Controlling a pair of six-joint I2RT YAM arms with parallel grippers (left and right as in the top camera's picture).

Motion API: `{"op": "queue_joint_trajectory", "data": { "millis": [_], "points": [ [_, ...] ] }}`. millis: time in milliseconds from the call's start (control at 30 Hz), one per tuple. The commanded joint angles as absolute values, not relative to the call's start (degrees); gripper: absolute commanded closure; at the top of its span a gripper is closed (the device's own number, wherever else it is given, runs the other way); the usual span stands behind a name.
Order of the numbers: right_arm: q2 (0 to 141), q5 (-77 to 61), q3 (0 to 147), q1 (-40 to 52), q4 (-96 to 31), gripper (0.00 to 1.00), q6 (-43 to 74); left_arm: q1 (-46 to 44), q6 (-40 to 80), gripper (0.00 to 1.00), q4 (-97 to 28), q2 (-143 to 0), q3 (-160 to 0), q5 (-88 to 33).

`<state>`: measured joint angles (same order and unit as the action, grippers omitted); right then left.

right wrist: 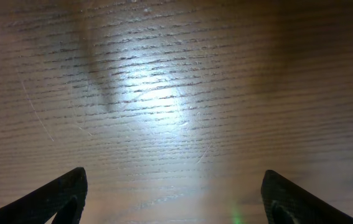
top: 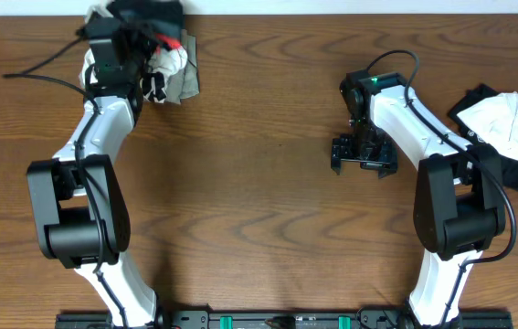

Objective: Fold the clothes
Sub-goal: 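Carry the leggings with the left gripper to the top-left clothes stack, then place the leggings on top of the stack and adjust with left gripper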

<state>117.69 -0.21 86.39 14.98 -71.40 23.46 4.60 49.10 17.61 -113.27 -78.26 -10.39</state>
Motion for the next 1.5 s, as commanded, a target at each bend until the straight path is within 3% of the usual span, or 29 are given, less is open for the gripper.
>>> {"op": "queue_joint_trajectory", "data": {
  "millis": [0, 100, 267, 333, 367, 433, 467, 700, 1133, 1300, 1367, 1433, 1467],
  "points": [
    [117.2, 0.2, 86.1, 15.1, -71.0, 0.12, 23.1, 6.1, 48.3, 0.94, 15.5, -112.5, -80.2, -10.8],
    [117.2, 0.2, 86.1, 15.1, -71.2, 0.12, 23.1, 7.4, 48.4, 0.87, 11.5, -112.5, -80.2, -11.3],
    [117.2, -0.3, 86.1, 15.5, -71.6, 0.12, 23.1, 9.2, 49.5, 0.85, 4.3, -112.5, -80.2, -11.9],
    [117.2, -0.3, 86.1, 15.8, -71.6, 0.12, 23.1, 10.3, 49.4, 0.64, 3.0, -112.5, -80.2, -13.8],
    [117.2, -0.4, 86.1, 16.1, -71.6, 0.12, 23.1, 10.8, 49.4, 0.41, 2.8, -112.5, -80.2, -15.2],
    [117.2, -0.9, 86.1, 16.6, -71.6, 0.12, 23.1, 11.9, 49.5, 0.05, 2.7, -112.5, -80.2, -19.0],
    [117.2, -1.1, 86.1, 16.9, -71.6, 0.12, 23.1, 12.3, 49.9, 0.02, 2.8, -112.5, -80.2, -20.8],
    [117.2, -1.4, 86.1, 18.1, -71.6, 0.12, 23.1, 14.5, 52.0, 0.02, 0.9, -111.5, -80.2, -34.1],
    [117.2, -1.4, 86.1, 18.8, -71.4, 0.11, 23.0, 13.3, 41.7, 0.01, -19.2, -92.6, -80.2, -26.9],
    [117.2, -1.8, 86.1, 18.8, -70.7, 0.11, 22.2, 9.7, 23.4, 0.24, -15.0, -86.0, -80.2, -25.8],
    [117.2, -1.8, 86.1, 18.8, -70.6, 0.11, 21.8, 7.9, 22.3, 0.64, -12.6, -84.8, -80.2, -22.0],
    [117.2, -1.8, 86.1, 18.8, -70.5, 0.11, 21.7, 6.2, 22.4, 0.89, -9.8, -84.4, -80.2, -14.9],
    [117.2, -1.8, 86.1, 18.8, -70.5, 0.11, 21.6, 5.3, 22.5, 0.94, -7.7, -84.5, -80.2, -10.7]
  ]
}}
